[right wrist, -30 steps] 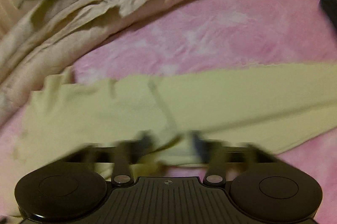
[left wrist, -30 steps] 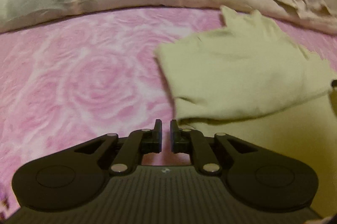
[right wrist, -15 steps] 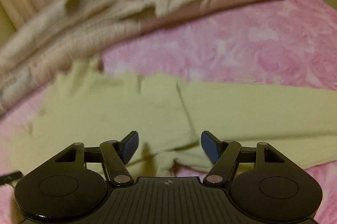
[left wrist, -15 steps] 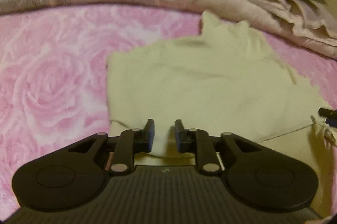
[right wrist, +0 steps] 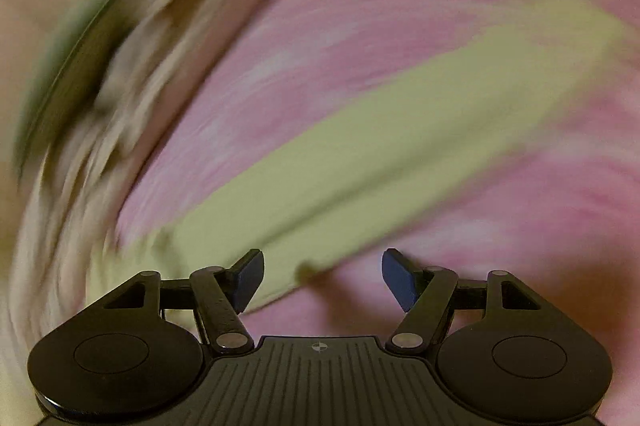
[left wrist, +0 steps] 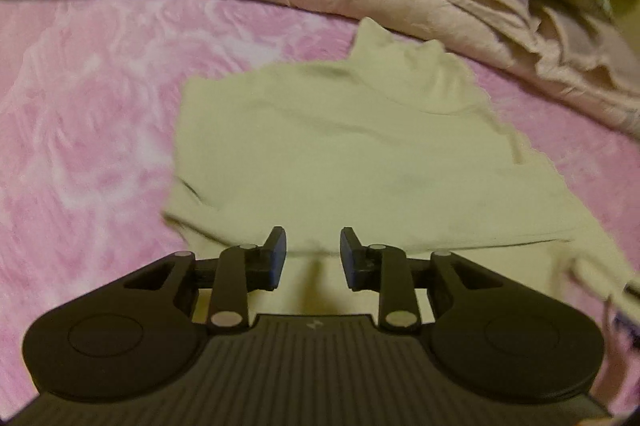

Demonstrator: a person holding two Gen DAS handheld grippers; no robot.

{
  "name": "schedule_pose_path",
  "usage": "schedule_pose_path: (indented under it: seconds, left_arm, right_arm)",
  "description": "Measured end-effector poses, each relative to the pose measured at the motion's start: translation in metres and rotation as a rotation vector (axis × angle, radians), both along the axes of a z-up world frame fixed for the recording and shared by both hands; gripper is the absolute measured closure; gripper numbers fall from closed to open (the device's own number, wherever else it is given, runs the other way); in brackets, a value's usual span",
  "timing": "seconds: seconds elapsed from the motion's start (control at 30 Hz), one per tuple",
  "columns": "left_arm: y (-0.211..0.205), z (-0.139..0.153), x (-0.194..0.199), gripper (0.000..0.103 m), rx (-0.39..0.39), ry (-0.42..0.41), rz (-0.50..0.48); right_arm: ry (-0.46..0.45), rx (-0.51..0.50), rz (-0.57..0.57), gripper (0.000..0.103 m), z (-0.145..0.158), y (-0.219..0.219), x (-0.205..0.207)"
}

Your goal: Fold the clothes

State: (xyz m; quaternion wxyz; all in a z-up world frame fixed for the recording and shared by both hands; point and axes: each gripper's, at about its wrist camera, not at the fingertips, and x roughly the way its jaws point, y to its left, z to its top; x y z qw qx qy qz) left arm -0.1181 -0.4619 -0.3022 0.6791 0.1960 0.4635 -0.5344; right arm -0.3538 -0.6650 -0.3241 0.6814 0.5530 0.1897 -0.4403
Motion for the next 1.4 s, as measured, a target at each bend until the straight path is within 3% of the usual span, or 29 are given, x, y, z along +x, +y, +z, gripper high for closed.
schedule_pose_path:
  seconds: [0.13, 0.2, 0.3, 0.5, 0.63, 0.87, 1.27, 1.4]
  left_arm:
    - [0.006, 0.003, -0.011, 0.077, 0.004, 0.014, 0.011]
    - [0.007, 0.003, -0.015, 0.077, 0.015, 0.012, 0.015]
    - [0.009, 0.006, -0.02, 0.077, 0.009, 0.02, 0.013]
    - [0.009, 0.01, -0.02, 0.077, -0.003, 0.049, 0.031]
    - [0.015, 0.01, -0.013, 0.077, 0.0, 0.066, 0.058]
    - [0.032, 0.007, 0.004, 0.077, 0.036, 0.098, 0.095]
    - [0.063, 0.009, 0.073, 0.077, -0.021, 0.146, 0.195]
    - [0.077, 0.005, 0.102, 0.077, -0.042, 0.2, 0.257]
  right_arm:
    - [-0.145, 0.029, -0.332, 0.034, -0.01, -0.021, -0.093]
    - [-0.205, 0.041, -0.418, 0.034, -0.016, -0.03, -0.115]
    - [-0.301, 0.069, -0.504, 0.042, -0.028, -0.042, -0.133]
    - [-0.304, 0.103, -0.516, 0.098, -0.048, -0.059, -0.14]
    - [-0.229, 0.067, -0.436, 0.101, -0.041, -0.065, -0.136]
    - [0.183, -0.023, -0.251, 0.101, 0.0, -0.074, -0.088]
    - [0.277, -0.516, 0.338, 0.101, 0.101, 0.009, 0.146]
    - [0.115, -0.6, 0.666, 0.1, 0.116, 0.107, 0.248]
